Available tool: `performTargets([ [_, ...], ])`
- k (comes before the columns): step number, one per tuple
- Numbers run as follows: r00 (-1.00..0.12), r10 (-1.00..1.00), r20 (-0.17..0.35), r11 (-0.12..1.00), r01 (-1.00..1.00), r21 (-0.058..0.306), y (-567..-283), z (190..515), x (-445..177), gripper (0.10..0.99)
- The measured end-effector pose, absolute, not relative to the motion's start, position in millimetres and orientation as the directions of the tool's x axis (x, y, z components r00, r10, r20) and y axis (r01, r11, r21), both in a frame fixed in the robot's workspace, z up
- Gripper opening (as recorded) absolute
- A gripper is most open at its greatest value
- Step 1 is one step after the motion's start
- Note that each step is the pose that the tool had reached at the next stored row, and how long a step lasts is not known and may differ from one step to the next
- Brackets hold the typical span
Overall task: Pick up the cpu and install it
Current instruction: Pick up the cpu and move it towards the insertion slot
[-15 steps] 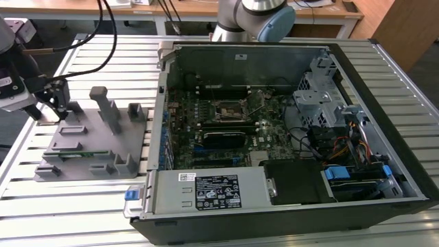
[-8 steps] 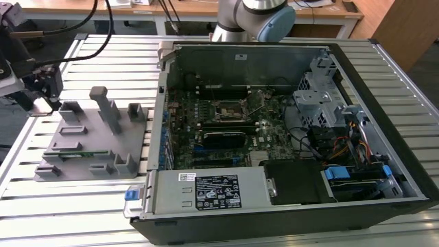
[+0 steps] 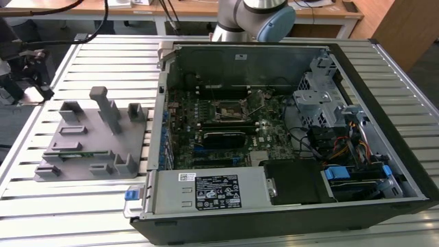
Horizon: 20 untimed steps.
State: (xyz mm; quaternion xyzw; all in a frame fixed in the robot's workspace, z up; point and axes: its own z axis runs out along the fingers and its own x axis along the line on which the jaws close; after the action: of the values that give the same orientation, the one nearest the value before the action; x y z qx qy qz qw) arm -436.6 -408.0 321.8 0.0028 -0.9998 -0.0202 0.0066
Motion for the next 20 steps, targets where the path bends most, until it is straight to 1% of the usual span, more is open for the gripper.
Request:
performTargets([
  [16,-1.000,-0.006,0.013,0.999,-0.005,0.040,-406.1,381.8,-436.6,0.545],
  [20,-1.000,-0.006,0.013,0.999,-0.005,0.042,-405.8,385.9,-435.2,0.545],
])
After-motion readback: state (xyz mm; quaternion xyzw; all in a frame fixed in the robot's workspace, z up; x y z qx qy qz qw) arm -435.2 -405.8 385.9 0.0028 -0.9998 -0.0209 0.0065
